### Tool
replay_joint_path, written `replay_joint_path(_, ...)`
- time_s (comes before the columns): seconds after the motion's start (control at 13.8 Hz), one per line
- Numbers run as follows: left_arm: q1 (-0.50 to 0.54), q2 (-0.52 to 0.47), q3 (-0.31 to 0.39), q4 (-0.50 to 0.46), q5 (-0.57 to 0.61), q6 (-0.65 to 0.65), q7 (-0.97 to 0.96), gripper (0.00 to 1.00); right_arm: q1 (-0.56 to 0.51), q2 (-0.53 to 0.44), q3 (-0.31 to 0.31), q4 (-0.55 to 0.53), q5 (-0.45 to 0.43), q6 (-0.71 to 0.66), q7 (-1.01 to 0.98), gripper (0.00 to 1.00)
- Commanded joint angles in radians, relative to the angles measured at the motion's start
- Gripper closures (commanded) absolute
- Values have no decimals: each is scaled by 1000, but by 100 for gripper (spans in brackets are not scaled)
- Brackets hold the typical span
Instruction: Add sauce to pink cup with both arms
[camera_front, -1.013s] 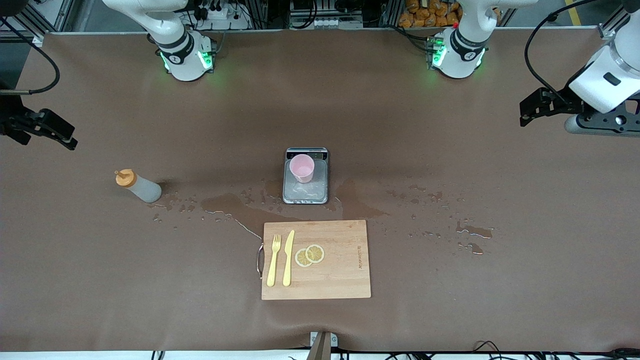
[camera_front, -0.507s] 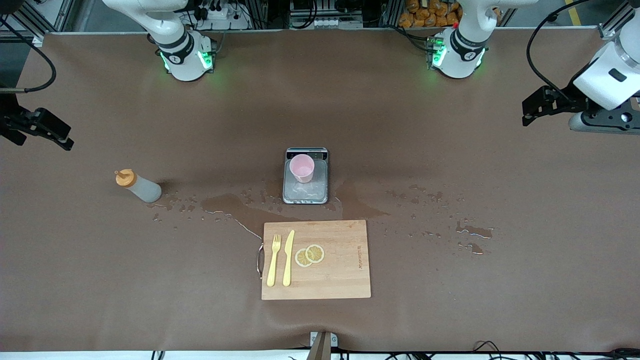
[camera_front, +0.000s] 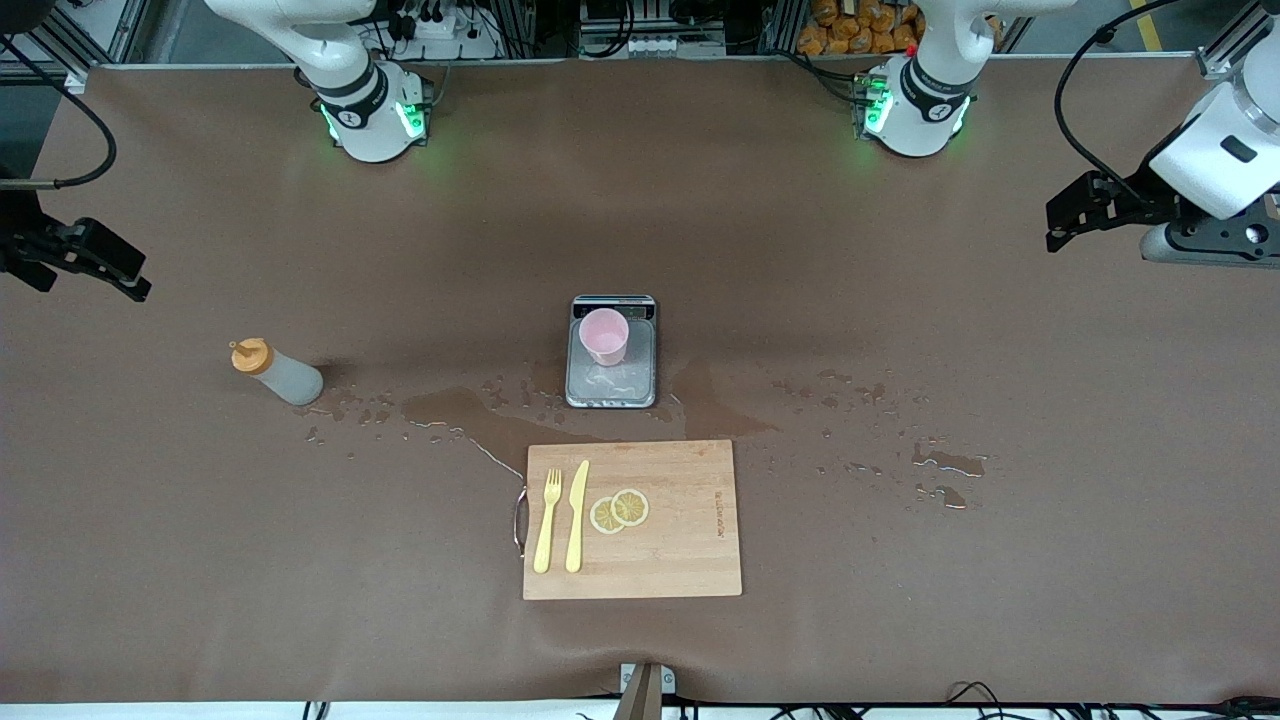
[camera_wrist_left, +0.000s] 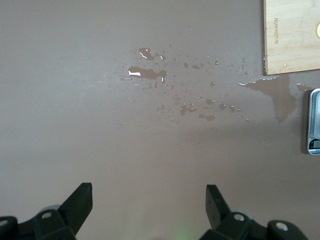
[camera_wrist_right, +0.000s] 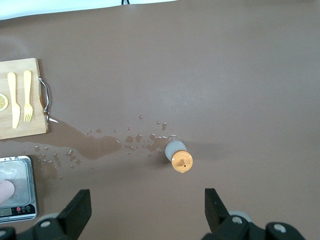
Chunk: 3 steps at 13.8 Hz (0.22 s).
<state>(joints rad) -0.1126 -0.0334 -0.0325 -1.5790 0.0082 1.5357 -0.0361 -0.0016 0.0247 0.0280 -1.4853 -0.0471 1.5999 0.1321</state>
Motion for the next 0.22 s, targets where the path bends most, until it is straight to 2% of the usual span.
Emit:
replay_joint_path(0.0, 5, -8, 0, 5, -2, -3, 8, 0, 5, -12, 1, -15, -14, 5, -9, 0)
replay_joint_path(0.14, 7, -8, 0, 5, -4, -3, 8, 0, 5, -11, 0, -15, -14, 5, -11, 0)
